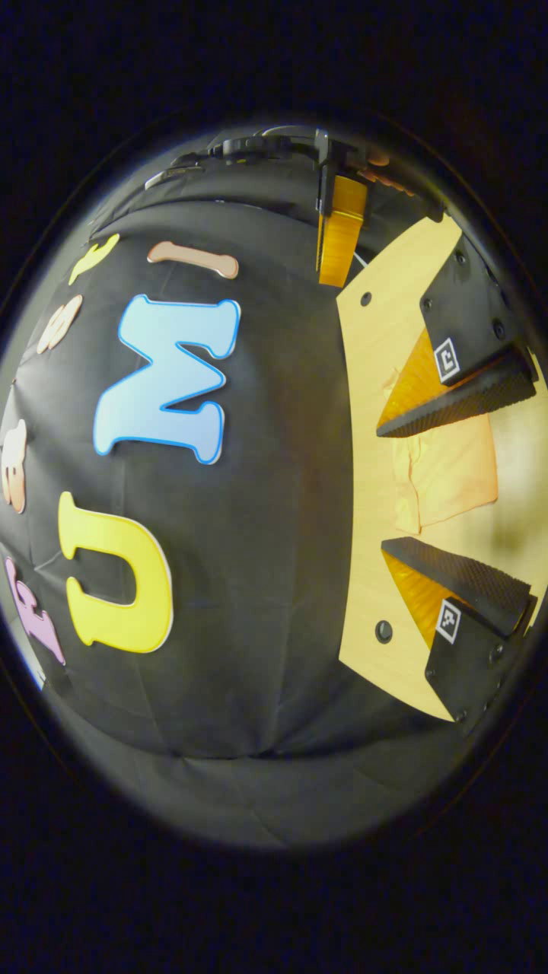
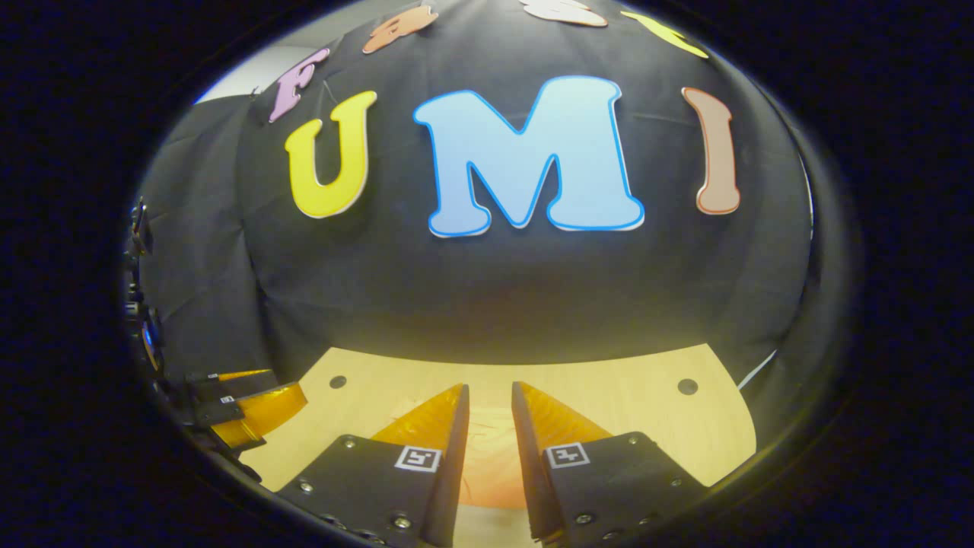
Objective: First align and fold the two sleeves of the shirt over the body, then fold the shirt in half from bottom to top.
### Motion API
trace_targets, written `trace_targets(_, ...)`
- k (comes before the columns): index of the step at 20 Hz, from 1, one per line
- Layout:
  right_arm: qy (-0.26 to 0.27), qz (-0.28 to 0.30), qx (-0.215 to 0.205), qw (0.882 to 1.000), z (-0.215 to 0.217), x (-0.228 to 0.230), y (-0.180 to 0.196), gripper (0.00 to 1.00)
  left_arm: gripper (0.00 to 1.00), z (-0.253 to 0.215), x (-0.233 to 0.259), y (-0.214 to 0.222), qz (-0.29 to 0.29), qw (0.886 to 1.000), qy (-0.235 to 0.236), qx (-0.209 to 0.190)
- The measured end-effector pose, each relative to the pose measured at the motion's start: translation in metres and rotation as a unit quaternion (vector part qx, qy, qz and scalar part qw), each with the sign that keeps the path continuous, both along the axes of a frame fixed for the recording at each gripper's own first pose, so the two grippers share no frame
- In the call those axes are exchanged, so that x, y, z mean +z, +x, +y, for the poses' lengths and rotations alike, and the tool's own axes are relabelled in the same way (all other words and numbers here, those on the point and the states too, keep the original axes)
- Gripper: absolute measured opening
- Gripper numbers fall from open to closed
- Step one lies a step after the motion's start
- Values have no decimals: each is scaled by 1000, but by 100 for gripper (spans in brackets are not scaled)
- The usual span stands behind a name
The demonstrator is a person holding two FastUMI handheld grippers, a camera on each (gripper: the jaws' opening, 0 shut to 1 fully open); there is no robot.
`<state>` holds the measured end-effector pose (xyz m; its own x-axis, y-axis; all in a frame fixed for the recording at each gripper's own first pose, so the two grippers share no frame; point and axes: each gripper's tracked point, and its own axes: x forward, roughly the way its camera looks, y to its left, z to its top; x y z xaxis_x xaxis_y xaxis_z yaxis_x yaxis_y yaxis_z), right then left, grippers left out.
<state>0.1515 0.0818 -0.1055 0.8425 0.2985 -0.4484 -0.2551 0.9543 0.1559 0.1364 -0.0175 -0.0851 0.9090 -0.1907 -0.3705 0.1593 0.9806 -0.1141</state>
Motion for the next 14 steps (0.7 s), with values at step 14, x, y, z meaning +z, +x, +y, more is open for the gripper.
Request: trace_targets(14,31,-58,-17,998,-1,52,-85,30,88,11,56,-78,-64,998,11,23)
